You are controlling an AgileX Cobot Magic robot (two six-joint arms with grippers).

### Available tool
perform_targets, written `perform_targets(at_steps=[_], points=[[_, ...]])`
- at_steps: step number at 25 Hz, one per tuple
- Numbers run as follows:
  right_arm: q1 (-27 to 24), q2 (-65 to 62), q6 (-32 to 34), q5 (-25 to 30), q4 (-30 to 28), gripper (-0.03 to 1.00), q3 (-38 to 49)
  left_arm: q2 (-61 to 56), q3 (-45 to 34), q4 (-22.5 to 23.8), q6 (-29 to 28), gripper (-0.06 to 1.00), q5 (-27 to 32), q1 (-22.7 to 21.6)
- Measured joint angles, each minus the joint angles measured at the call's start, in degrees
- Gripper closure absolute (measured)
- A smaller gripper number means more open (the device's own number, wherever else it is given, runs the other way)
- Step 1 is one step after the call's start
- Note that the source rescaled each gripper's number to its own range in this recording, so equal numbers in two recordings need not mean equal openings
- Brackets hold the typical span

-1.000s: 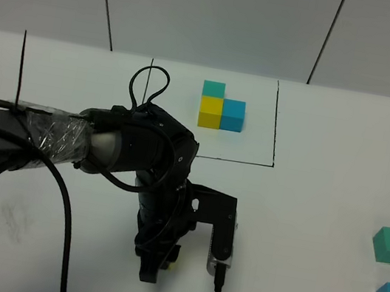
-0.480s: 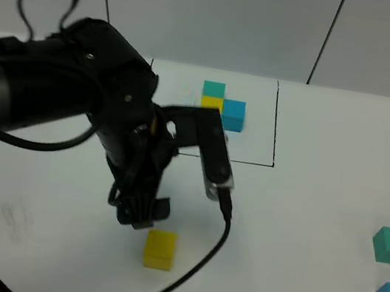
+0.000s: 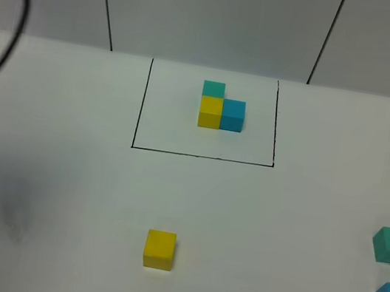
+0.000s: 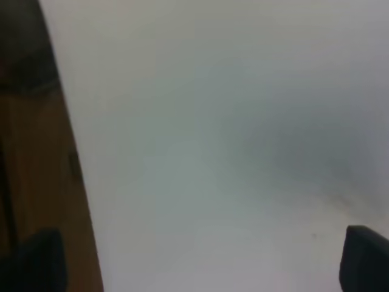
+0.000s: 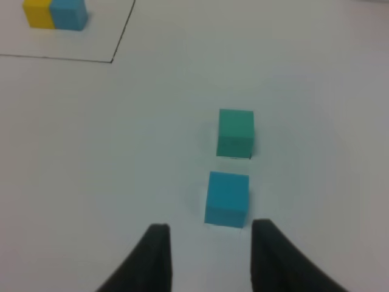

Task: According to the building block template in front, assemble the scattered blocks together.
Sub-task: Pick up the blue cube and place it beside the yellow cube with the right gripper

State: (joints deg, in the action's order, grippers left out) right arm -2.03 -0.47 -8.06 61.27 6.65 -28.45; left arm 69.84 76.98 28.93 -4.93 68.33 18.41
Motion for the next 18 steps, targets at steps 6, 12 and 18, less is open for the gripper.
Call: perform_targets(at_steps=[6,12,18], points=[[0.0,0.0,0.0,0.0,0.0,0.97,0.0,-20.6,-0.1,-3.7,6.0,0.03,0.1,-3.0],[0.0,0.0,0.0,0.0,0.0,0.97,0.0,-40.6,0.0,-9.4,8.6,0.05,0.1,-3.0],[0.0,0.0,0.0,0.0,0.0,0.97,0.0,-55.6,-0.6,-19.9,9.0,0.05,0.1,-4.2]])
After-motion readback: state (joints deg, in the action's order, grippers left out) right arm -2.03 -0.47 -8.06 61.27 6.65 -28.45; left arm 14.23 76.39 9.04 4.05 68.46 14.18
